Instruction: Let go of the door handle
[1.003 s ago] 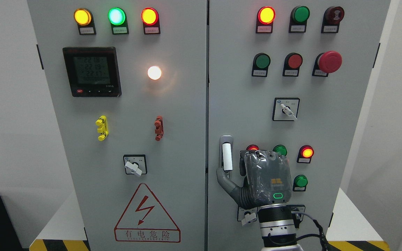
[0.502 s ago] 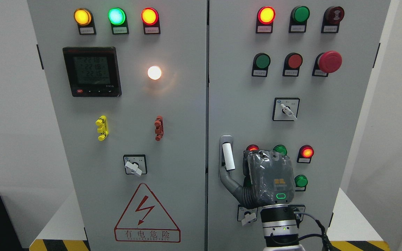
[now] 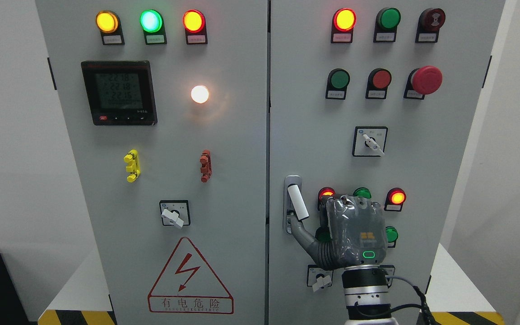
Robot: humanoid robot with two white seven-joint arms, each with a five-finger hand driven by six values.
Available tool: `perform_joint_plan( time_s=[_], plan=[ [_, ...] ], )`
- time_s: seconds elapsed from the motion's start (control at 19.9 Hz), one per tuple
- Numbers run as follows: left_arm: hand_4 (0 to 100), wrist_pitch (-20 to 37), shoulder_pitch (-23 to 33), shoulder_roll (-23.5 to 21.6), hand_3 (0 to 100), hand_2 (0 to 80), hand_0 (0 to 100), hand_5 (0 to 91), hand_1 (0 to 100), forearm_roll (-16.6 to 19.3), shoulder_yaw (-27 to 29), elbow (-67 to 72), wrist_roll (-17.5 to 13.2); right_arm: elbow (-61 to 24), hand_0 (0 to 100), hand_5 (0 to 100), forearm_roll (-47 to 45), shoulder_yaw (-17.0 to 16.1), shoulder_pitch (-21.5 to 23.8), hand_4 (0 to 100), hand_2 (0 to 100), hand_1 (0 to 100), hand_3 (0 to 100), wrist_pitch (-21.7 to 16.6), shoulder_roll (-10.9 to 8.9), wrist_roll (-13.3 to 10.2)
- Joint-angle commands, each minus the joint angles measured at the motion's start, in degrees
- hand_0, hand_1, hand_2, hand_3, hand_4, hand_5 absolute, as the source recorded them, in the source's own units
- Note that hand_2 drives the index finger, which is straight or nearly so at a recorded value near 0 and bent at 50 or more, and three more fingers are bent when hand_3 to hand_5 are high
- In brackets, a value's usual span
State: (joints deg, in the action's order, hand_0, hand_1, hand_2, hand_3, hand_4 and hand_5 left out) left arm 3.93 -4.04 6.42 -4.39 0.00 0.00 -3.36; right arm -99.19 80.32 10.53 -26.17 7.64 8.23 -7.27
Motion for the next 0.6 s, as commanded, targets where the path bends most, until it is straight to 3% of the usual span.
perform_joint_plan(
  time_s=[0.0,0.55],
  plan=[
    [1,0.03,0.0,0.0,8,2.3,0,0.0,0,0.0,-1.14,-0.97,0.02,-0.39,31,94,-1.21,-1.39,-0.03,100,88,41,100,0.53,0.03,0.07],
    [1,0.03,0.0,0.0,9,2.5,0,0.0,0,0.0,-1.14,-0.88,0.02,-1.01,32,94,-1.3,-2.26,-0.29,100,88,41,100,0.62,0.03,-0.02]
  ],
)
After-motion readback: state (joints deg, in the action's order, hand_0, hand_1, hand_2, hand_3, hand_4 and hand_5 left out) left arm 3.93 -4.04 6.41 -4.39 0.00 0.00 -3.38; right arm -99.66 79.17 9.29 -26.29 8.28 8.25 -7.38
